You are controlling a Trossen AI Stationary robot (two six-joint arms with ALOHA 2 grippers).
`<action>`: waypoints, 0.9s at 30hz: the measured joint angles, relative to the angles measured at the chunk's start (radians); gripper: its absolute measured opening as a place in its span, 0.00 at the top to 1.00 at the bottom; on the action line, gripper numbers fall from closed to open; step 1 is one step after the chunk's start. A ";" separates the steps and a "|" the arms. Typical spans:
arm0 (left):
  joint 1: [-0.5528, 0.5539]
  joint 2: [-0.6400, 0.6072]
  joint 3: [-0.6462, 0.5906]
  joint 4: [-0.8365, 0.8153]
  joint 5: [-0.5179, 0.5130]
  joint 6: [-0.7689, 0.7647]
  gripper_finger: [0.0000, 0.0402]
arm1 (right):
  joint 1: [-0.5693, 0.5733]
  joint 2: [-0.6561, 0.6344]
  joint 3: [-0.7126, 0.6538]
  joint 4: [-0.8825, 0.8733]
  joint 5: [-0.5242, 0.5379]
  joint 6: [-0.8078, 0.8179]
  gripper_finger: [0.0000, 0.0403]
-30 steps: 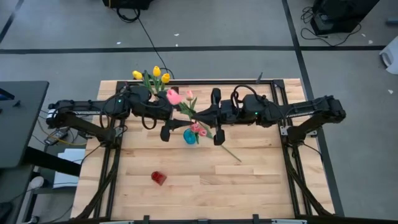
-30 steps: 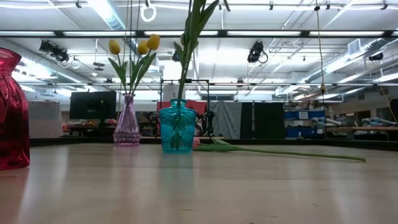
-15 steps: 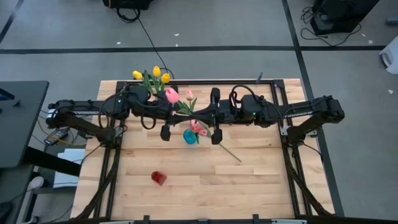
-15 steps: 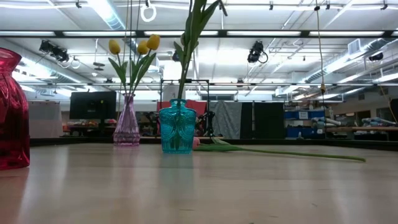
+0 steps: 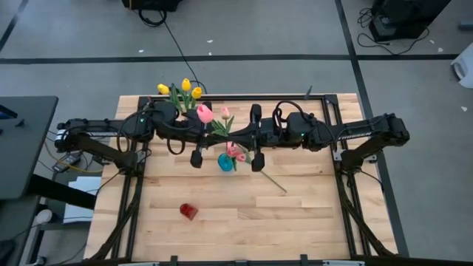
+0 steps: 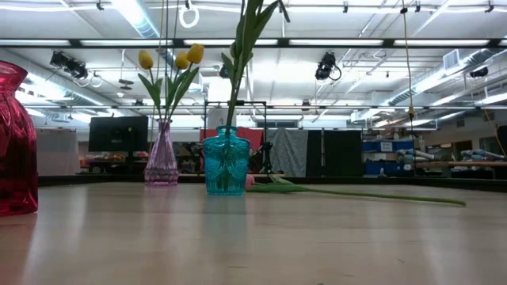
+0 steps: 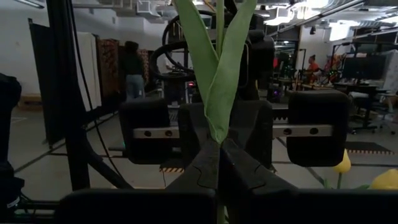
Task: Sort flowers into vase by color
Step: Put the pink flower into the red flower vase
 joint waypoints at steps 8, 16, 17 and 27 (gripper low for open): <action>0.000 0.001 0.000 0.001 0.010 0.021 0.99 | 0.002 -0.003 0.000 -0.001 -0.002 0.029 0.90; 0.007 -0.047 -0.003 0.002 0.075 0.021 1.00 | 0.017 -0.128 0.000 -0.025 -0.003 0.029 0.75; 0.010 -0.059 -0.003 0.003 0.080 0.021 1.00 | 0.020 -0.151 0.000 -0.041 -0.003 0.028 0.74; 0.016 -0.240 -0.001 0.009 0.096 0.040 1.00 | 0.068 -0.313 -0.018 -0.340 0.127 0.059 0.72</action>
